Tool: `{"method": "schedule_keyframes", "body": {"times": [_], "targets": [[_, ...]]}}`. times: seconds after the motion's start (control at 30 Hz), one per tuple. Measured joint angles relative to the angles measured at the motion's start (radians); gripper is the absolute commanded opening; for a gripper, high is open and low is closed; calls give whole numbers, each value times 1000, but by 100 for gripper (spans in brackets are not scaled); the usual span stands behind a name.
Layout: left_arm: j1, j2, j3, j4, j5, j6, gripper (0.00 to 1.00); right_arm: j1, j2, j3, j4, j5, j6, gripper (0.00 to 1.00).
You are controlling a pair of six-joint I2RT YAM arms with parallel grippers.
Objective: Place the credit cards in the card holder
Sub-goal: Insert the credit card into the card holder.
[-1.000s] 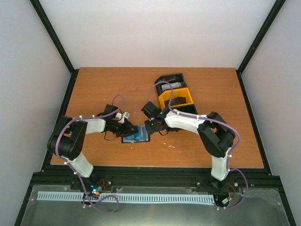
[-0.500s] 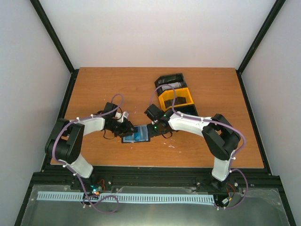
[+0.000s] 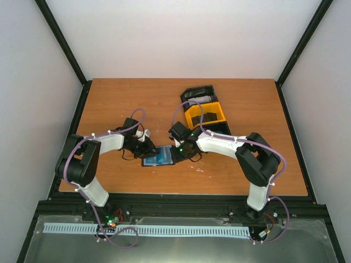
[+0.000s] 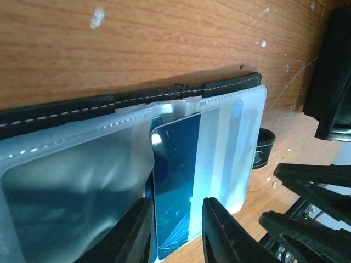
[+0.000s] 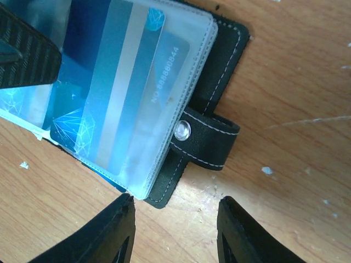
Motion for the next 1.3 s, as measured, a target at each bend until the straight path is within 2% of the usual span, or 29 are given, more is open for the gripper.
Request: {"method": "schedule_keyframes", "body": {"times": [0.17,0.57,0.97,1.17,1.3], "targets": [[-4,23,8,14,15,-1,33,0,39,5,2,-41,-15,41],[-9,72,14,71,95,0,32,-12,87,22,40,-129,-26,42],[-3,101,14,107,163,1,34,-31,93,25,73,-146,-17,42],[-9,60,14,82,131,8,49,-43,12,-34,109,-78,2,43],[-10,-31,24,18,81,23,65,-47,-107,-73,127,-13,12,45]]}}
